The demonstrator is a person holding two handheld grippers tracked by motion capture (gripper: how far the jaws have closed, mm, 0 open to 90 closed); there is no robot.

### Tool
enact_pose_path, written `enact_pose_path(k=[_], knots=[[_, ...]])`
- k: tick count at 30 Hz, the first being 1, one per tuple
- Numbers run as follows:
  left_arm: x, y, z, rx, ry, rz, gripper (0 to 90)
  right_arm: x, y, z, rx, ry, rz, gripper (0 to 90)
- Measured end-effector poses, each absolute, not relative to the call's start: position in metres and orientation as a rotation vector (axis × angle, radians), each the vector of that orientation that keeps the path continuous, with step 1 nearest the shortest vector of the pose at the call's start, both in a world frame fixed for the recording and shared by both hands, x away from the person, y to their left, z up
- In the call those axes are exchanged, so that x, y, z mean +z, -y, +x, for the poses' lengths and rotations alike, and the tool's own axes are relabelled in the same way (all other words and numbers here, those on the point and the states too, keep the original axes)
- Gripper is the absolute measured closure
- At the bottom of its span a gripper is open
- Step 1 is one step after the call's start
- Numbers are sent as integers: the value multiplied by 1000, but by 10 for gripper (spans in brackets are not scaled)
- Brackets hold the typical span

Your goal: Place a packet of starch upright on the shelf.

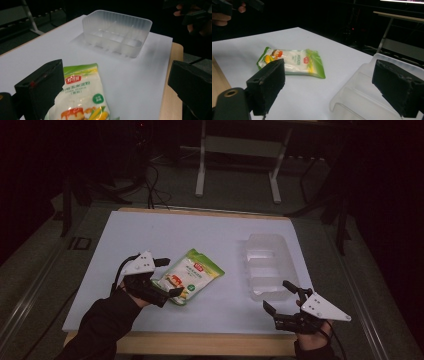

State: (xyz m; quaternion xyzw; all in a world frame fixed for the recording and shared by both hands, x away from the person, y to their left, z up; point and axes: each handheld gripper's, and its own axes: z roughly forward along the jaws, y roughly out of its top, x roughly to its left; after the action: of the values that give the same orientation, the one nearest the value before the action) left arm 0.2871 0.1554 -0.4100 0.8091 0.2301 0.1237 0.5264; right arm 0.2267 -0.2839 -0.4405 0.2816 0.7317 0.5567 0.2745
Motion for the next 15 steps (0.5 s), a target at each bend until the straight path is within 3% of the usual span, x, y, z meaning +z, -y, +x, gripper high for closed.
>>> enact_pose_path(k=[15], knots=[[-426, -147, 340, 268, -641, 1963, 11, -442, 285, 228, 1488, -1966, 751, 113]])
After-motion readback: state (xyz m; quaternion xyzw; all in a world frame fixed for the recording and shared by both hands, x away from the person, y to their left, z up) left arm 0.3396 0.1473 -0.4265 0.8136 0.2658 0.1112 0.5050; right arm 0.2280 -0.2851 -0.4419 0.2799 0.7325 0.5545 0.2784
